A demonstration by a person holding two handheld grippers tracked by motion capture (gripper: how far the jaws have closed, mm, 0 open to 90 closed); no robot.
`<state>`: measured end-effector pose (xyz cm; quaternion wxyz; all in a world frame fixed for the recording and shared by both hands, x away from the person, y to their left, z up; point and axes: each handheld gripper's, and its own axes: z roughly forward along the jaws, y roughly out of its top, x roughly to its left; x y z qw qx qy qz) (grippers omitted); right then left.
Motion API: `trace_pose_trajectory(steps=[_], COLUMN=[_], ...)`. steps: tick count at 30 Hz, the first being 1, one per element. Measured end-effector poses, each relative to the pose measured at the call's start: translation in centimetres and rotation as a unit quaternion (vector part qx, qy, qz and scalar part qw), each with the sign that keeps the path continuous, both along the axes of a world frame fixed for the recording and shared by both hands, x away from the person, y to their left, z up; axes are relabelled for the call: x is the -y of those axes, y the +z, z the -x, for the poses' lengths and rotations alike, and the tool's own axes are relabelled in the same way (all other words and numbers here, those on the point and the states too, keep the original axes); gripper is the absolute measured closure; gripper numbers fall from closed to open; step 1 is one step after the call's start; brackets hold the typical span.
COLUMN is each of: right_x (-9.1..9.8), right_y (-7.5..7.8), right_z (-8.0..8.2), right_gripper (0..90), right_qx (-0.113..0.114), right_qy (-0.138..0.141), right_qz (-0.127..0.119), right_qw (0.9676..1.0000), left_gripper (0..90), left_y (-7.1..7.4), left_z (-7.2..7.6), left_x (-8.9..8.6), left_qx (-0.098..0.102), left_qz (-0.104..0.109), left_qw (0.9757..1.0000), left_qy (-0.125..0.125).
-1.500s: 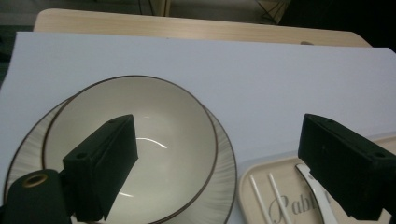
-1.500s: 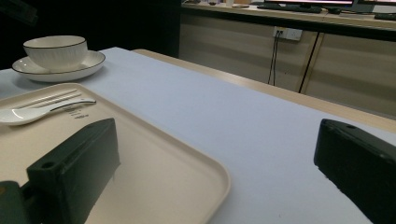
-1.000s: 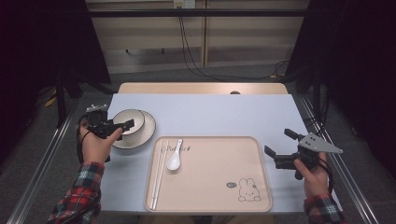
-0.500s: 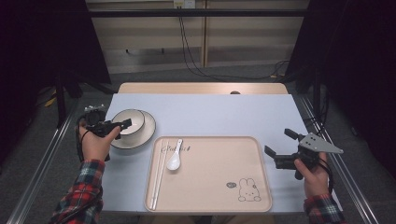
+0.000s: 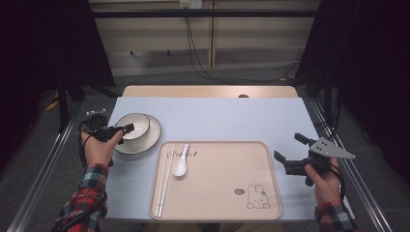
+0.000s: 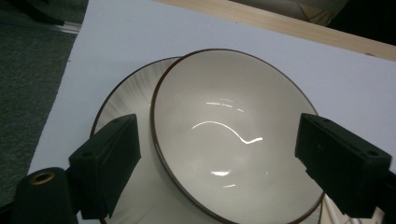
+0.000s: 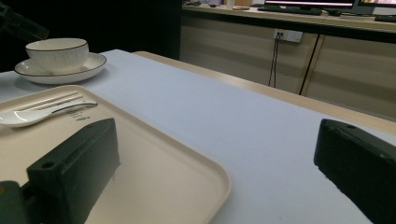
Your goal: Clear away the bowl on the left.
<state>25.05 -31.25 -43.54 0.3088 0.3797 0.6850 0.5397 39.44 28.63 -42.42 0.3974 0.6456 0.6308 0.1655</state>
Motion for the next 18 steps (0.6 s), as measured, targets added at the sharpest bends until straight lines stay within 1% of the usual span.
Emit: trace_pose_trajectory(steps=[1,2,4,5,6,7,8,11,13,15,16,18], right_x=[0.0,0.0,0.0,0.0,0.0,0.0,0.0,0.0,0.0,0.0,0.0,0.1], right_y=[0.0,0.0,0.0,0.0,0.0,0.0,0.0,0.0,0.0,0.0,0.0,0.0], right_z=[0.0,0.0,0.0,0.0,0.0,0.0,0.0,0.0,0.0,0.0,0.0,0.0], right_gripper=[0.0,0.0,0.0,0.0,0.0,0.0,0.0,0.0,0.0,0.0,0.0,0.0], right_qx=[-0.001,-0.001,-0.002,-0.001,-0.002,-0.001,-0.002,-0.002,-0.002,-0.002,-0.002,-0.002], right_qy=[0.003,0.001,0.001,0.001,0.001,0.0,0.0,0.0,0.001,0.004,0.001,-0.001], right_qz=[0.001,0.001,0.002,0.002,0.002,0.002,0.002,0.003,0.002,0.001,0.001,0.002], right_qw=[1.0,1.0,1.0,1.0,1.0,1.0,1.0,1.0,1.0,1.0,1.0,1.0], left_gripper=[15.7,16.2,16.9,17.3,17.5,17.9,18.7,21.5,24.5,26.4,29.4,31.0], left_y=[-0.1,-0.2,-0.3,-0.4,-0.5,-0.6,-0.7,-1.0,-1.3,-1.4,-1.5,-1.7], left_z=[0.0,-0.1,-0.2,-0.2,-0.2,-0.2,-0.3,-0.4,-0.6,-0.6,-0.6,-0.7], left_x=[-0.1,-0.1,-0.2,-0.1,-0.1,-0.2,-0.1,-0.2,-0.2,-0.2,-0.2,-0.3], left_qx=[-0.003,-0.004,-0.007,-0.009,-0.009,-0.012,-0.014,-0.021,-0.023,-0.025,-0.026,-0.026], left_qz=[0.004,0.002,0.003,0.006,0.003,-0.002,0.004,0.0,0.006,0.001,0.004,-0.002], left_qw=[1.0,1.0,1.0,0.9999,0.9999,0.9999,0.9999,0.9998,0.9997,0.9996,0.9995,0.9996], left_qy=[0.001,0.005,0.002,0.003,0.006,0.003,0.008,0.007,0.011,0.014,0.016,0.007])
